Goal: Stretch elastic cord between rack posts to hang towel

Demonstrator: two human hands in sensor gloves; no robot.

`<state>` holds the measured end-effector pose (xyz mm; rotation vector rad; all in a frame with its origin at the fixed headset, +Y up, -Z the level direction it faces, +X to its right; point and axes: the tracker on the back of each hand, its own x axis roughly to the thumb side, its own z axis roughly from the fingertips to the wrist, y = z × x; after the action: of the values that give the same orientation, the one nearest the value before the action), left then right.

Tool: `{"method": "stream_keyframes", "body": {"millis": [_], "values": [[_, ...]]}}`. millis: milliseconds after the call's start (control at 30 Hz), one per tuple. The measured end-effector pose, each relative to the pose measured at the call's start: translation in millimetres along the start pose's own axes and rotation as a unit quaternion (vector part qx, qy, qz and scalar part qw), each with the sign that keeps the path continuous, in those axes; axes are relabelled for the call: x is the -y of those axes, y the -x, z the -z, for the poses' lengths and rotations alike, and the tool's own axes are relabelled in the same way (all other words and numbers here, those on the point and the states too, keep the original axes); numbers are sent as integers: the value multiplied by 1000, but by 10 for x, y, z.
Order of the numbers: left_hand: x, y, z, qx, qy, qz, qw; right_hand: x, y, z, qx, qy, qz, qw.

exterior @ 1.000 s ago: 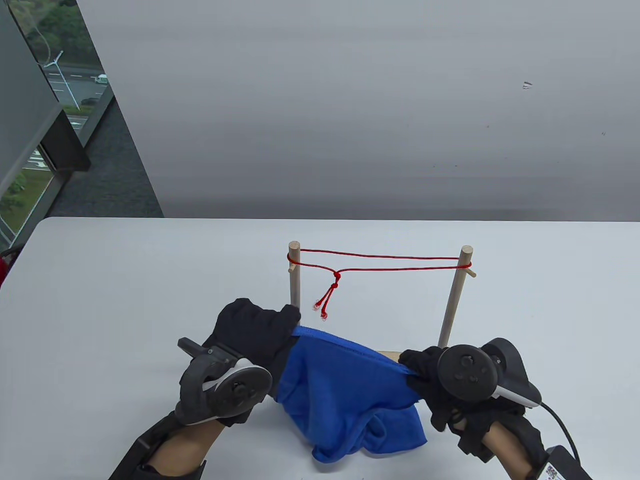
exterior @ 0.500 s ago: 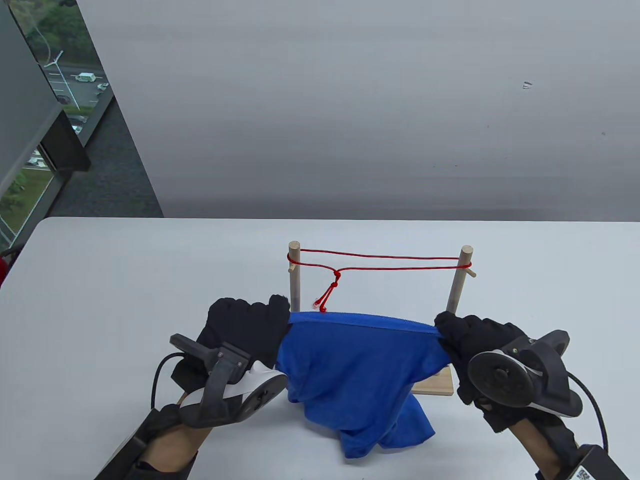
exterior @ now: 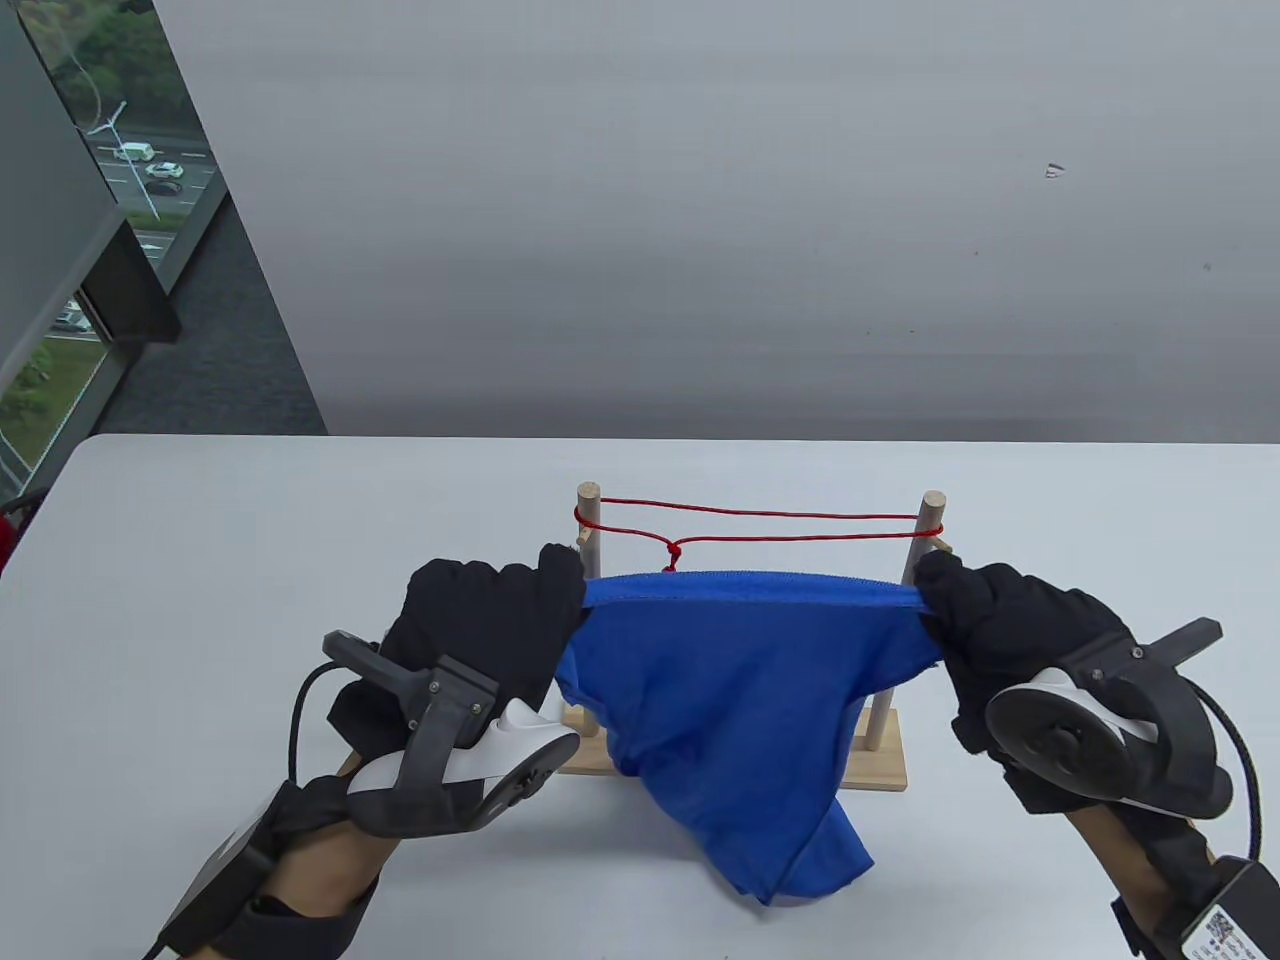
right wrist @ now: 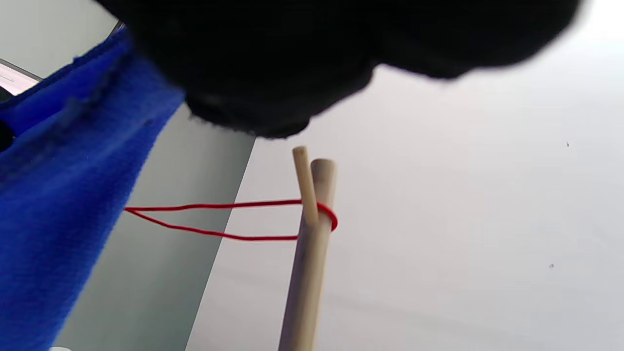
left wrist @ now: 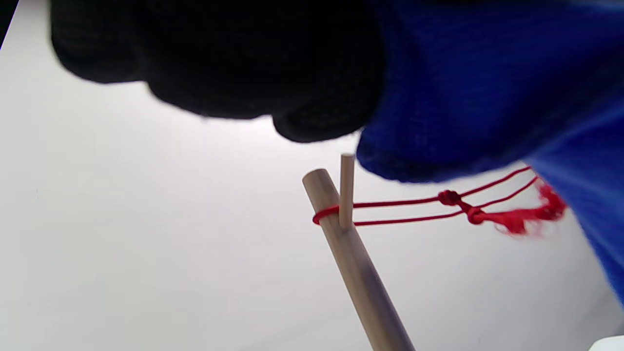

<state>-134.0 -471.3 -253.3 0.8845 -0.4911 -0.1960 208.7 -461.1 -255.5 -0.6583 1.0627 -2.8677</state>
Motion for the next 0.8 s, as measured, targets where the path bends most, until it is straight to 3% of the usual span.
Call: {"method": "stream_keyframes", "body": {"millis": [333, 800], "values": [[-217, 100, 186, -17, -4, 10, 1000, 192, 37, 196, 2, 32, -6, 999], [-419, 93, 539, -7, -63, 28, 998, 282, 68, 496, 2, 50, -3, 999]]}}
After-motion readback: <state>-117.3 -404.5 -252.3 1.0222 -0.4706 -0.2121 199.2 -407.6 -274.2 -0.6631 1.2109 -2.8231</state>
